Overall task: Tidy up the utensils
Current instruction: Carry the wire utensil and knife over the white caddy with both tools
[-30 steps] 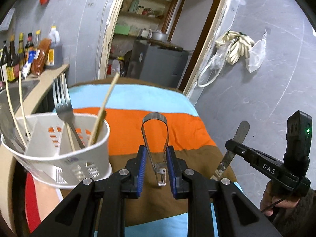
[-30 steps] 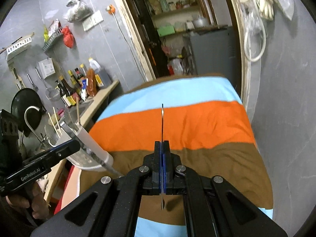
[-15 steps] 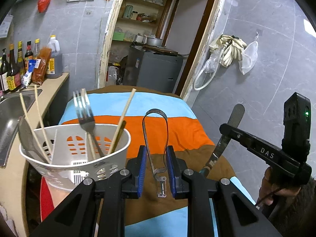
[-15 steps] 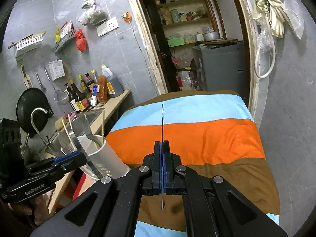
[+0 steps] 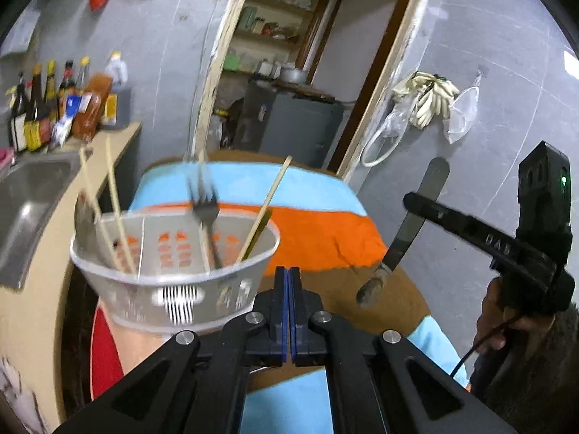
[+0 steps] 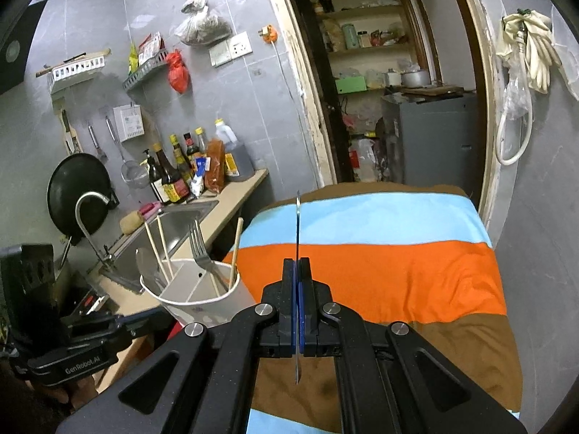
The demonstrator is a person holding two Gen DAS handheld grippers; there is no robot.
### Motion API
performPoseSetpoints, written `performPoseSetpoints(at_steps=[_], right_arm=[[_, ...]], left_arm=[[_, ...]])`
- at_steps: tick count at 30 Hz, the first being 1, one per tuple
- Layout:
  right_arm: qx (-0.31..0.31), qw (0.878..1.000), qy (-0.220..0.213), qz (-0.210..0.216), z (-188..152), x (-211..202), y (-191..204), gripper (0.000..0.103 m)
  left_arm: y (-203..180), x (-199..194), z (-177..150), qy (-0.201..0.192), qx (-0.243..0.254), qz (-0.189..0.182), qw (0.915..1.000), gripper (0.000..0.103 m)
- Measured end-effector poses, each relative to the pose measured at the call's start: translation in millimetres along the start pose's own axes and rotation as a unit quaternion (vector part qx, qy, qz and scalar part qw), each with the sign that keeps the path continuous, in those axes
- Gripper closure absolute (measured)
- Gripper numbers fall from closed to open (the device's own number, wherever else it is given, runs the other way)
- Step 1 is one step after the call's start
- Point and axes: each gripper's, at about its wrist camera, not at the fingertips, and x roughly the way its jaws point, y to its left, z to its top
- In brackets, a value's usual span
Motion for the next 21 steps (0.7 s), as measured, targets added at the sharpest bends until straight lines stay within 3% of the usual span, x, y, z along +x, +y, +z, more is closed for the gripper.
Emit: performPoseSetpoints(at_steps=[5, 7, 9, 11, 15, 21], right_arm=[[0.010, 1.000, 0.022, 0.001, -9.3, 7.9, -10.0, 0.102], [0.014, 0.999, 0.032, 0.003, -13.7, 13.8, -12.6, 0.102], [0.016, 0.999, 0.042, 0.006, -19.1, 19.4, -12.7, 0.102], [0.019, 0.998, 0.051, 0.007, -25.4, 23.2, -13.0, 0.102], [0.026, 0.998, 0.060, -0.001, -35.3, 20.8, -20.2, 0.102], [0.048, 0.997, 0.045, -0.034, -37.1, 2.7, -40.7, 0.102]], left_arm=[[30.1, 5.6, -27.8, 0.044, -0.054, 0.024, 0.9973, 0.098], [40.5, 9.9, -37.1, 0.061, -0.065, 0.038, 0.9953, 0.090], [45.2, 16.4, -42.9, 0.079, -0.055, 0.047, 0.9942, 0.068], [42.2, 26.4, -48.3, 0.092, -0.026, 0.051, 0.9941, 0.054], [26.7, 57.9, -62.9, 0.141, 0.063, 0.058, 0.9863, 0.052], [-0.2, 103.9, -82.2, 0.215, 0.208, 0.065, 0.9522, 0.052]])
